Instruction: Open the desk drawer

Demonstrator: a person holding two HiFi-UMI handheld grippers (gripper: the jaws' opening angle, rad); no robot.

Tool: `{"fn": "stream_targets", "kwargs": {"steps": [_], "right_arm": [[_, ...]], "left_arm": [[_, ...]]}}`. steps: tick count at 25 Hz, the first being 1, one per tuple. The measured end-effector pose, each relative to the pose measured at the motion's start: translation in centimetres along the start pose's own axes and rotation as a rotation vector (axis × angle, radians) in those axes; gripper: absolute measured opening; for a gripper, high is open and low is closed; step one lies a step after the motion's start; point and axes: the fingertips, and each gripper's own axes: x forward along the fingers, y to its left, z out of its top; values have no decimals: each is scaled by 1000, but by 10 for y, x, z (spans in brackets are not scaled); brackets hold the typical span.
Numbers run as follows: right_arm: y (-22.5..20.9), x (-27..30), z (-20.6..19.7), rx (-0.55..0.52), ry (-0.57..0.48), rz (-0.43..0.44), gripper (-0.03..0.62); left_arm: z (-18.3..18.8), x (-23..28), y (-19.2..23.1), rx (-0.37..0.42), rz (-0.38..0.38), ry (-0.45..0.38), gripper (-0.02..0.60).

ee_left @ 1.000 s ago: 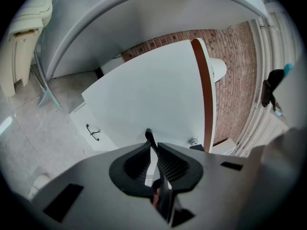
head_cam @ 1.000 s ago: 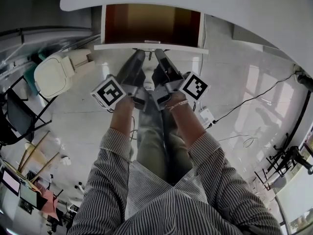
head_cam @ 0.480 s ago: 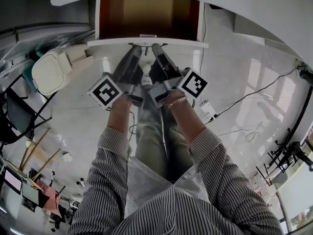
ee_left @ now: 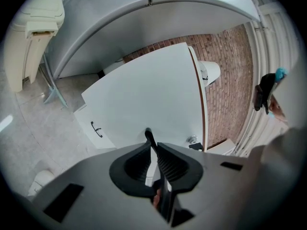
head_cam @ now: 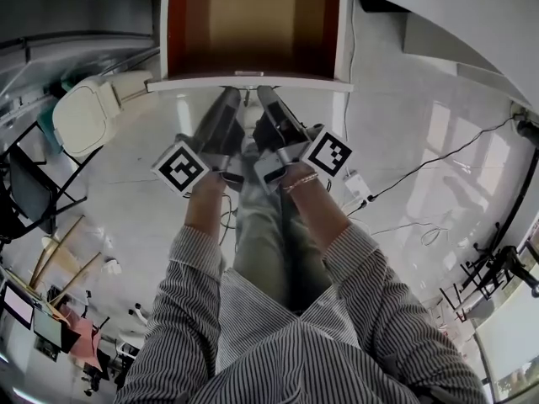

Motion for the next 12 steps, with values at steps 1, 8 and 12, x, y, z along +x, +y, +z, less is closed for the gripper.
{"fn": "stream_targets", "kwargs": {"steps": [1,8,12], "right_arm": [[0,-3,-2,2,5,1,35],[-15,-30,-22,15,43,-31,35],[-29,-40,-32,7,71,-62,37]], "left_arm": [[-3,-3,0,0,5,-2,48],[-31,-24,9,1,43,9,49],[-43,-32,19,13,64,21,49]]}}
